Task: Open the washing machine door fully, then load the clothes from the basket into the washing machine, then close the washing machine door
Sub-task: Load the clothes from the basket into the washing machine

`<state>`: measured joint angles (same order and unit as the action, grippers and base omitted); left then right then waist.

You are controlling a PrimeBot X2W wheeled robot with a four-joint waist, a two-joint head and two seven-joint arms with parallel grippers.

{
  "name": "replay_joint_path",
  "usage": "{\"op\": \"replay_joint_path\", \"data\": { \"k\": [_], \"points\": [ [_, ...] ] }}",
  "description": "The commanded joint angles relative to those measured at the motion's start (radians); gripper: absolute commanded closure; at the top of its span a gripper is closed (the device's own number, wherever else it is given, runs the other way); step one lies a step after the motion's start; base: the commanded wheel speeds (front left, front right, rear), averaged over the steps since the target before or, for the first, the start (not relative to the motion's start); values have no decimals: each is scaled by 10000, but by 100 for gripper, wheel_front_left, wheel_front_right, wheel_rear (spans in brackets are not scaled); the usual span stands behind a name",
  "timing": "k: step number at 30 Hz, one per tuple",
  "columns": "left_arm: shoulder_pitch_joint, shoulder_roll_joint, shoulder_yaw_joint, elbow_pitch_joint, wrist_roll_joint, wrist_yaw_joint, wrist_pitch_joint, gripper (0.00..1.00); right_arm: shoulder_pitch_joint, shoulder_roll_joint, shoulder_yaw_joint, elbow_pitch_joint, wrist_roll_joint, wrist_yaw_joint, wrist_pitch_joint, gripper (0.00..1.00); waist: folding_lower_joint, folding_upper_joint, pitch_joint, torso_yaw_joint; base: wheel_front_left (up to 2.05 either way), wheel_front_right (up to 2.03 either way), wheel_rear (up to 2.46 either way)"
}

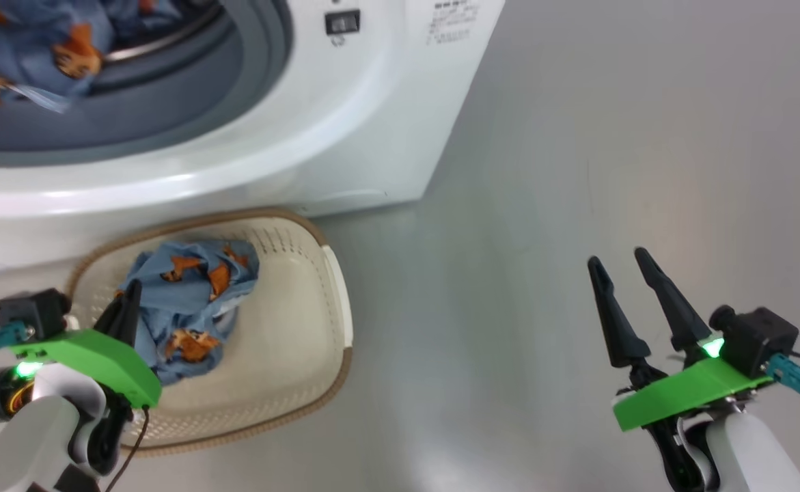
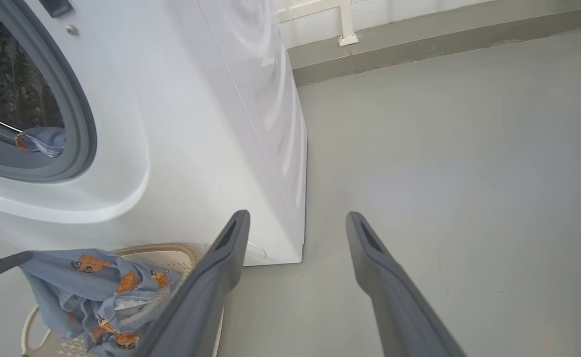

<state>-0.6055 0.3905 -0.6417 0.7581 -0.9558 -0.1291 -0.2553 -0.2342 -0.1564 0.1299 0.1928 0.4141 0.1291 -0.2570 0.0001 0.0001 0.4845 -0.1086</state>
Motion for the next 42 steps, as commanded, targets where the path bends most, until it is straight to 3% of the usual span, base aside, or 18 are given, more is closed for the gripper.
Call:
{"op": "replay_joint_path", "data": {
  "k": [1, 11, 22, 33, 42],
  "points": [
    [193, 375, 420, -190, 156, -16, -65, 100, 329, -71, 152, -167, 39, 16, -48, 0, -1, -1, -895, 435, 0, 0, 0],
    [1473, 295, 2657, -1739, 1988, -16, -65, 100, 1062, -346, 8, -34, 269, 16, -48, 0, -1, -1, -2076, 605, 0, 0, 0],
    [3866, -427, 5046, -4320, 4062, -16, -65, 100, 2093, -706, -411, -148, 446, 16, -48, 0, -1, -1, -3063, 793, 0, 0, 0],
    [5909, -1345, 6411, -6454, 5255, -16, -65, 100, 2683, -834, -695, -262, 505, 16, -48, 0, -1, -1, -3454, 923, 0, 0, 0],
    [6428, -1887, 6795, -7048, 5541, -16, -65, 100, 2791, -835, -723, -335, 490, 16, -48, 0, -1, -1, -3474, 892, 0, 0, 0]
  ]
}}
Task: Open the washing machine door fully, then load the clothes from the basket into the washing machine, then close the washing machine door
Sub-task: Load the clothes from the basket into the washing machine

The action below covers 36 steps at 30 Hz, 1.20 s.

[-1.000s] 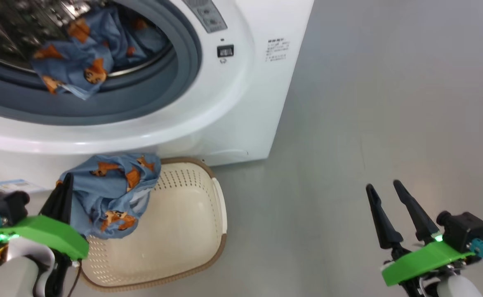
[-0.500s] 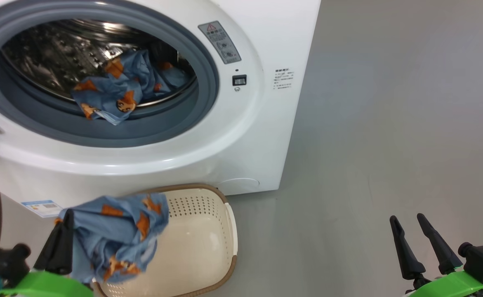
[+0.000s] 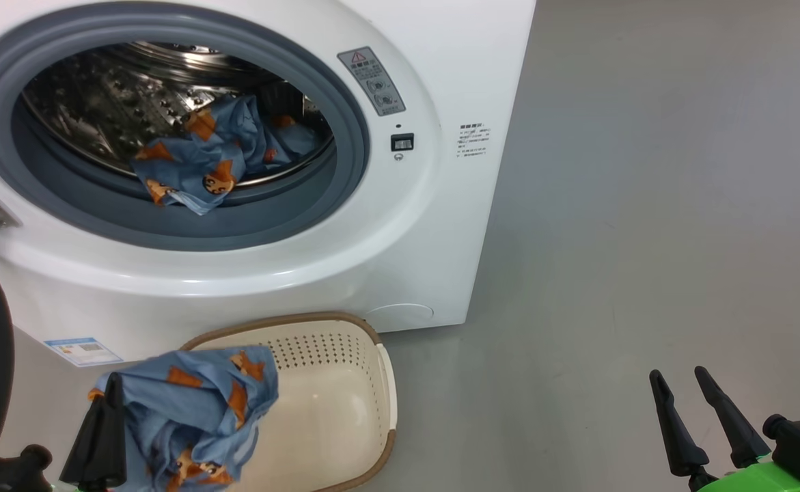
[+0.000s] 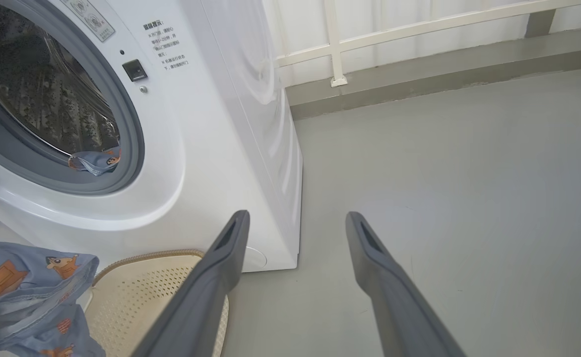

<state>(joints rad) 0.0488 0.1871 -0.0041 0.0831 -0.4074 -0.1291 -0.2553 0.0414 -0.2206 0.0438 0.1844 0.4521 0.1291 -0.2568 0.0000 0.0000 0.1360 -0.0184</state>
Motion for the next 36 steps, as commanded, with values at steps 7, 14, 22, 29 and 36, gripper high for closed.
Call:
{"op": "replay_joint_path", "data": {
  "k": [7, 14, 22, 29, 36],
  "points": [
    [-503, 74, 553, -367, -5, -16, -65, 100, -102, -138, 192, -312, 84, 16, -49, 0, 0, 0, 317, -153, 0, 0, 0],
    [-2233, 320, 726, -318, -101, -16, -65, 100, -406, 115, 210, -383, -19, 16, -49, 0, 0, 0, 969, -339, 0, 0, 0],
    [-5201, 845, 593, 75, -79, -16, -65, 100, -908, 426, 273, -424, -145, 16, -49, 0, 0, 0, 1693, -669, 0, 0, 0],
    [-7055, 1103, -92, 2344, -323, -16, -65, 100, -1313, 770, 467, -472, -206, 16, -49, 0, 0, 0, 2309, -1041, 0, 0, 0],
    [-8910, 1520, -674, 5293, -469, -16, -65, 100, -1715, 1055, 694, -520, -265, 16, -49, 0, 0, 0, 2979, -1512, 0, 0, 0]
  ]
}}
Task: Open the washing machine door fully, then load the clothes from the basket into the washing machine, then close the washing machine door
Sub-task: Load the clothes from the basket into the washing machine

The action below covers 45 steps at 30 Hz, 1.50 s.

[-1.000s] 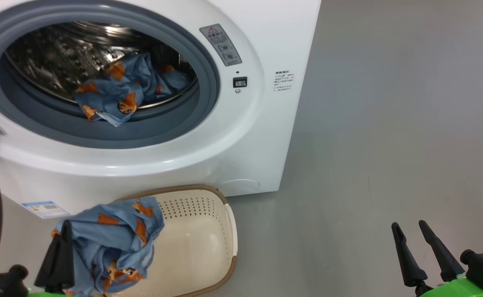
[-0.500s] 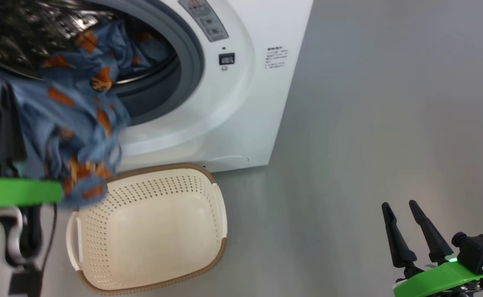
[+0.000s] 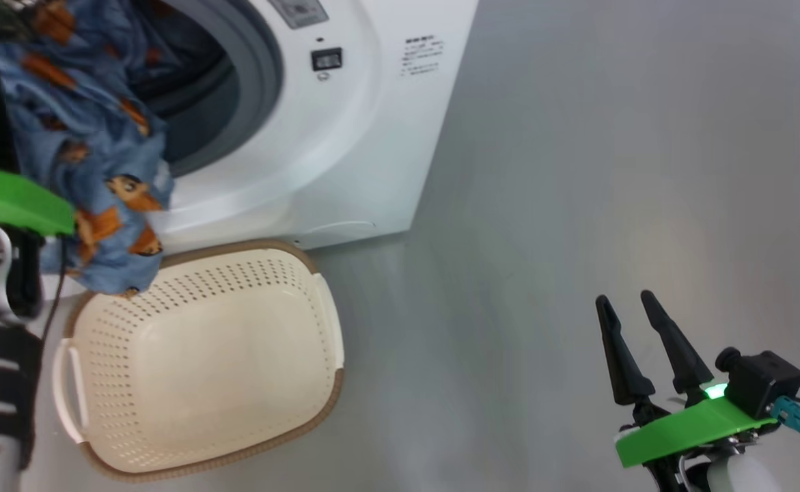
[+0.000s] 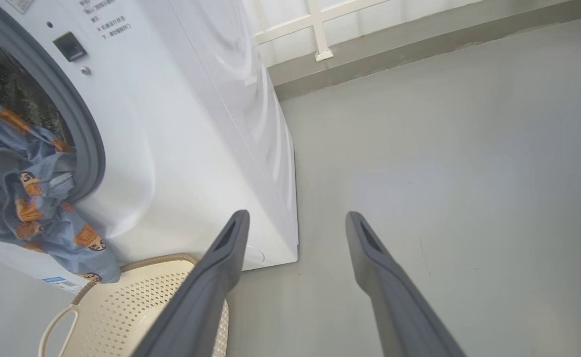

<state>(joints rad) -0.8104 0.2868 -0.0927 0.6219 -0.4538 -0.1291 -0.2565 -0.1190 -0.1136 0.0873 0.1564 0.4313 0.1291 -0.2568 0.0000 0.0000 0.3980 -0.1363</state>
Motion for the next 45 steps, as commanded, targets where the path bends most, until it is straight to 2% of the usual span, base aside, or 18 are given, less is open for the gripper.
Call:
{"op": "replay_joint_path", "data": {
  "k": [1, 5, 12, 18, 21, 26, 31, 34, 35, 36, 37, 38, 45],
  "points": [
    [-572, 580, 117, 288, -44, -16, -53, 100, -158, 15, 277, -252, -63, 16, -49, 0, 0, 0, 457, -396, 0, 0, 0],
    [-1541, 795, -351, 1844, -232, -16, -53, 100, -320, 125, 362, -273, -93, 16, -49, 0, 0, 0, 787, -623, 0, 0, 0],
    [-2899, 1042, -1078, 3710, -542, -16, 121, 100, -494, 270, 530, -308, -135, 16, -49, 0, 0, 0, 1148, -912, 0, 0, 0],
    [-3994, 1353, -1533, 4606, -774, -16, 80, 100, -651, 369, 717, -314, -147, 16, -49, 0, 0, 0, 1384, -1158, 0, 0, 0],
    [-4467, 1535, -1653, 4328, -675, -16, -31, 100, -707, 404, 753, -338, -155, 16, -49, 0, 0, 0, 1533, -1203, 0, 0, 0],
    [-4591, 1748, -633, 2190, -135, -7, -49, 100, -813, 463, 713, -385, -176, 16, -49, 0, 0, 0, 1754, -1217, 0, 0, 0],
    [-4036, 1457, 730, 331, 768, -6, -51, 100, -956, 518, 778, -383, -189, 16, -49, 0, 0, 0, 1837, -1241, 0, 0, 0],
    [-3658, 1189, 1262, -29, 1209, -9, -51, 100, -1002, 538, 818, -380, -190, 16, -49, 0, 0, 0, 1830, -1242, 0, 0, 0],
    [-3531, 1109, 1261, 130, 1278, -10, -51, 94, -1003, 542, 824, -372, -190, 16, -49, 0, 0, 0, 1808, -1238, 0, 0, 0],
    [-3452, 1062, 1194, 309, 1331, -11, -51, 70, -1000, 545, 828, -366, -187, 16, -49, 0, 0, 0, 1791, -1233, 0, 0, 0],
    [-3392, 1024, 1138, 553, 1325, -12, -52, 52, -993, 548, 829, -359, -183, 16, -49, 0, 0, 0, 1770, -1227, 0, 0, 0],
    [-3352, 996, 1055, 870, 1293, -12, -52, 0, -982, 550, 829, -349, -178, 16, -49, 0, 0, 0, 1747, -1217, 0, 0, 0],
    [-3321, 1015, 619, 1701, 1036, -14, -52, 0, -941, 553, 823, -343, -188, 16, -49, 0, 0, 0, 1694, -1118, 0, 0, 0]
  ]
}}
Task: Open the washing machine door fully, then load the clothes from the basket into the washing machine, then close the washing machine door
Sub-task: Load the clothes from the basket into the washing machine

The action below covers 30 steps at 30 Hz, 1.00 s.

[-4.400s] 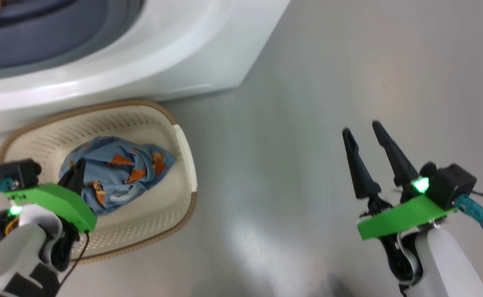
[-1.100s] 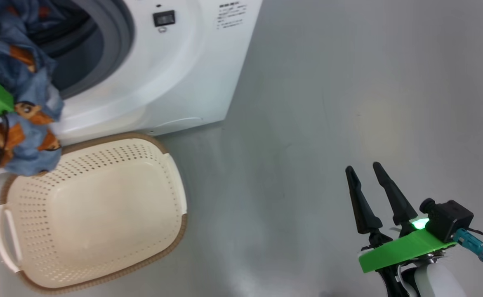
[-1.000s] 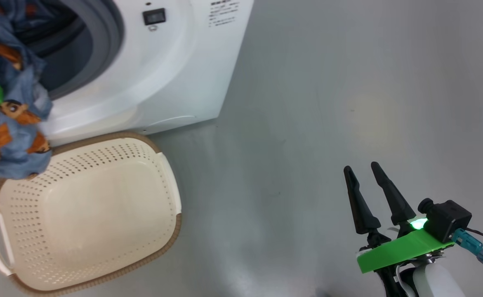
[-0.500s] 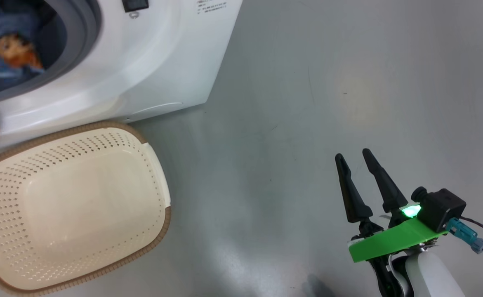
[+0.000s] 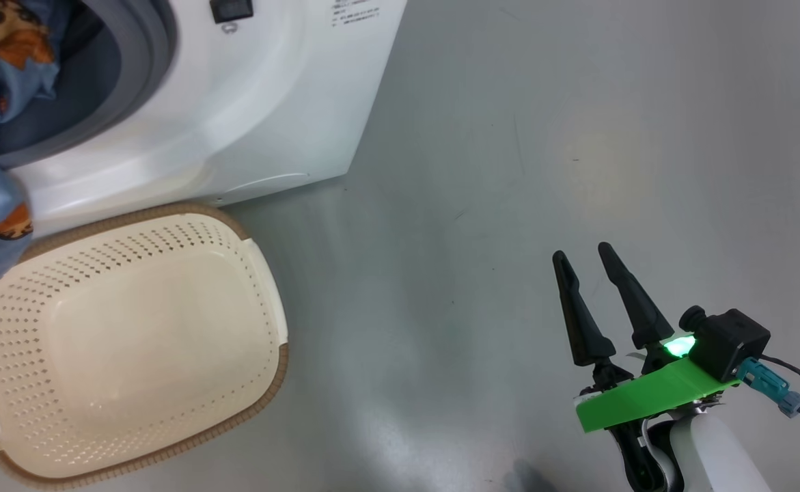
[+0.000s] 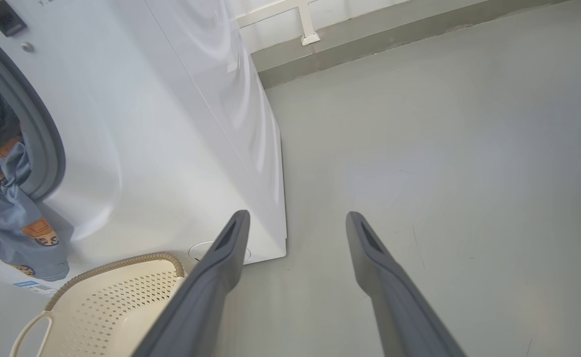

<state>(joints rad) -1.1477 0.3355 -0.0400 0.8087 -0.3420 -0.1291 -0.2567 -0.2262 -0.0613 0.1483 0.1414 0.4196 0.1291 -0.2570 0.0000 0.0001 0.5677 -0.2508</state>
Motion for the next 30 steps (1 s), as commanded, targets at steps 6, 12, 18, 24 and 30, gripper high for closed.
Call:
{"op": "replay_joint_path", "data": {
  "k": [6, 12, 18, 24, 30],
  "points": [
    [339, 385, 24, -144, -226, -14, -50, 0, 110, -15, 130, -212, -96, 16, -48, 0, 0, -1, -46, 169, 0, 0, 0],
    [1141, 237, -46, -581, -247, -14, -51, 0, 85, -43, 119, -215, -118, 16, -48, 0, 0, -1, -148, 345, 0, 0, 0],
    [2105, -60, 238, -1175, -235, -15, -51, 0, 105, -133, 34, -228, -140, 16, -48, 0, 0, -1, -250, 606, 0, 0, 0],
    [3244, -405, 545, -2066, -48, -15, -51, 0, 100, -236, -46, -248, -163, 16, -48, 0, 0, -1, -358, 901, 0, 0, 0],
    [4568, -746, 865, -3095, 87, -15, -51, 0, 151, -383, -203, -247, -159, 16, -48, 0, 0, -1, -498, 1274, 0, 0, 0]
  ]
}}
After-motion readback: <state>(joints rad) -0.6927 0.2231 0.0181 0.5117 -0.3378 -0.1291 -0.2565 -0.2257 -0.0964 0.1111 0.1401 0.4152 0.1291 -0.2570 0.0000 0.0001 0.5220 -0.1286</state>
